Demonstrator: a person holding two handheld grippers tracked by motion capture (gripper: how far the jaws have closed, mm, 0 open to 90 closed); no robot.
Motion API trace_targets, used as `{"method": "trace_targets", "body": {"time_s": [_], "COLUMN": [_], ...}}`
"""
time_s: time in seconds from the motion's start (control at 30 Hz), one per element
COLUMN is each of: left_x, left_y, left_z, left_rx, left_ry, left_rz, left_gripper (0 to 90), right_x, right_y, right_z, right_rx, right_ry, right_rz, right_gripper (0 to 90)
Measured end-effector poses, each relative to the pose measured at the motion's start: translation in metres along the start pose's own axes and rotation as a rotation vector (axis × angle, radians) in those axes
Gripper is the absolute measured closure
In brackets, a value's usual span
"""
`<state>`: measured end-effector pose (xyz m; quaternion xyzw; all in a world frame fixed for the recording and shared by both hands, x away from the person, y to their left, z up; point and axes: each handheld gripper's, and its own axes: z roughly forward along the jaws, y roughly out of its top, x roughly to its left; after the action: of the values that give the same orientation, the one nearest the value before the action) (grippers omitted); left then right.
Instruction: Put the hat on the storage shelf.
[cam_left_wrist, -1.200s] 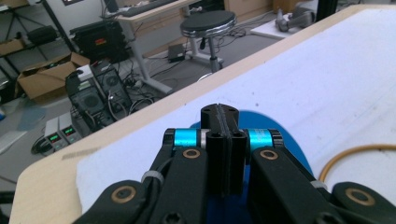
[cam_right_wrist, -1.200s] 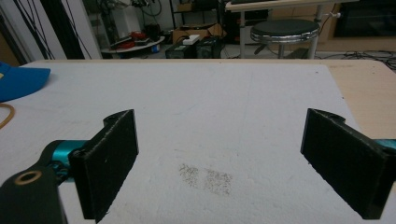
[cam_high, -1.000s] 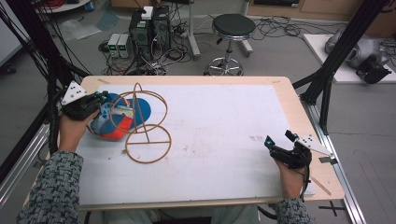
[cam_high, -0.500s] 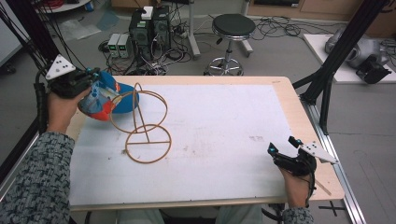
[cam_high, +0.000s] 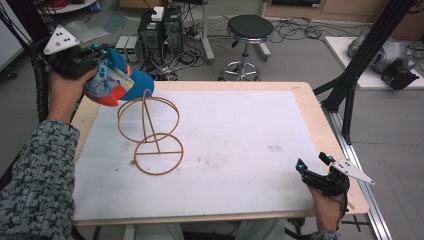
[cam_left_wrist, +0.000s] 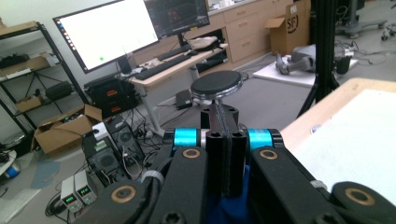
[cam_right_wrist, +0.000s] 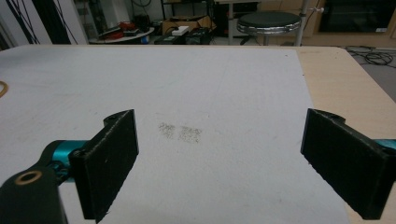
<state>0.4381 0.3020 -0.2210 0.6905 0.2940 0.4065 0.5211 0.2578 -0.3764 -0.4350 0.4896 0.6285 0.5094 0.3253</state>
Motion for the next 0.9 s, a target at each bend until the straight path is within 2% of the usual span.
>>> {"method": "trace_targets", "body": {"time_s": [0.17, 0.2, 0.37, 0.5, 0.67, 0.83, 0.9], "left_x": [-0.002, -0.003, -0.006, -0.013, -0.018, -0.023, -0.026], "left_y": [0.021, 0.030, 0.045, 0.063, 0.074, 0.085, 0.089], "left_z": [0.004, 0.005, 0.005, 0.006, 0.006, 0.005, 0.004], "left_rx": [-0.029, -0.041, -0.065, -0.081, -0.097, -0.121, -0.123], "left_ry": [0.003, -0.001, -0.008, -0.032, -0.057, -0.093, -0.098], "left_rz": [-0.010, -0.005, -0.008, -0.007, -0.005, -0.021, -0.013], "left_gripper": [89.6, 89.6, 89.6, 89.6, 89.6, 89.6, 89.6], "right_x": [0.000, -0.001, -0.002, -0.001, 0.000, -0.001, -0.001], "right_y": [-0.001, -0.001, -0.001, -0.001, 0.000, 0.000, 0.000], "right_z": [-0.002, -0.002, -0.003, -0.003, -0.002, -0.002, -0.002], "right_rx": [0.002, -0.001, 0.001, 0.003, 0.006, -0.002, 0.003], "right_ry": [0.000, -0.001, 0.001, 0.002, 0.004, 0.006, 0.007], "right_rz": [0.005, 0.002, 0.013, 0.003, -0.011, -0.004, 0.000], "right_gripper": [10.3, 10.3, 10.3, 10.4, 10.5, 10.5, 10.5]}}
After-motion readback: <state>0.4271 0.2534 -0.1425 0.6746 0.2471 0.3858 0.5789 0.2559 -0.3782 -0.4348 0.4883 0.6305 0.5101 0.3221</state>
